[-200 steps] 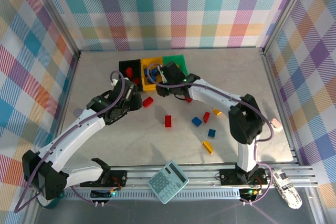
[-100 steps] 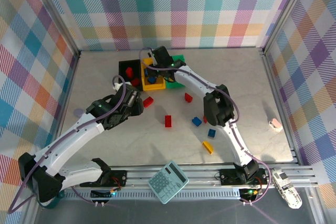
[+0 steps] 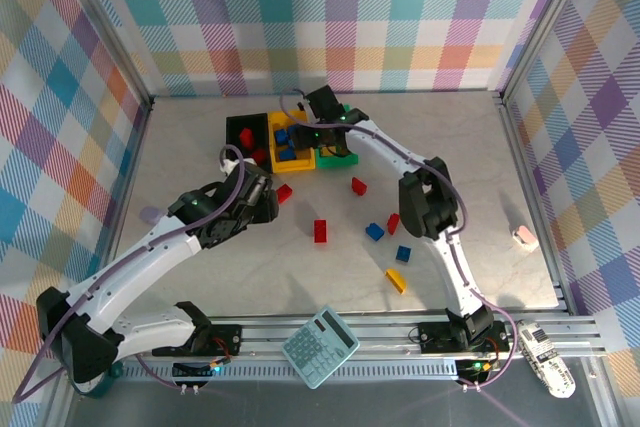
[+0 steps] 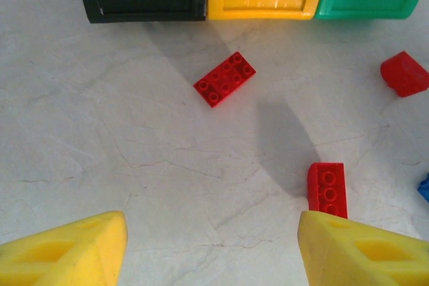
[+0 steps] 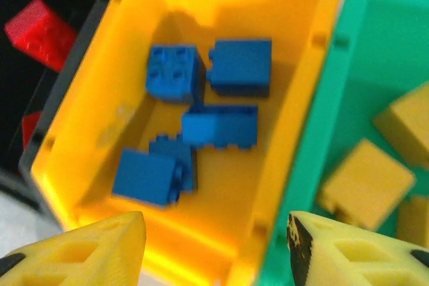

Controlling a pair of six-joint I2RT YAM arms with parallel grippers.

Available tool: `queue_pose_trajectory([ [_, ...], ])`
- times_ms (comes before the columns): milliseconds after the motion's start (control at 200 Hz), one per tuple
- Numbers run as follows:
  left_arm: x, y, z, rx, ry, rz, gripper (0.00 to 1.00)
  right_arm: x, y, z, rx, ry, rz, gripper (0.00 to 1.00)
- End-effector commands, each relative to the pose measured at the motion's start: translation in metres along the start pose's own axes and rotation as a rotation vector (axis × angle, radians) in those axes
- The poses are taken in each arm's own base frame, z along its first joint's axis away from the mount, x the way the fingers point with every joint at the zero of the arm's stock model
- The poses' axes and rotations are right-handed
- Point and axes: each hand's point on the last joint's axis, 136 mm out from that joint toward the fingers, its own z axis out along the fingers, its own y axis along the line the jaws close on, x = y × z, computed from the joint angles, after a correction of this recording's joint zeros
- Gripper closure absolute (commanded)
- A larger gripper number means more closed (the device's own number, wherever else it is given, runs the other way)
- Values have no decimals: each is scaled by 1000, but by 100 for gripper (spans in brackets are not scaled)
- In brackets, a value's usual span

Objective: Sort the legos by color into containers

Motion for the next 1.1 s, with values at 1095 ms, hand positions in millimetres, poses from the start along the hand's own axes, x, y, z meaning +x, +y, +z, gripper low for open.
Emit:
queue_pose_trajectory([
  [1095,90,-125,139,41,331,210,39,182,-95,-181,141,-50,331,35],
])
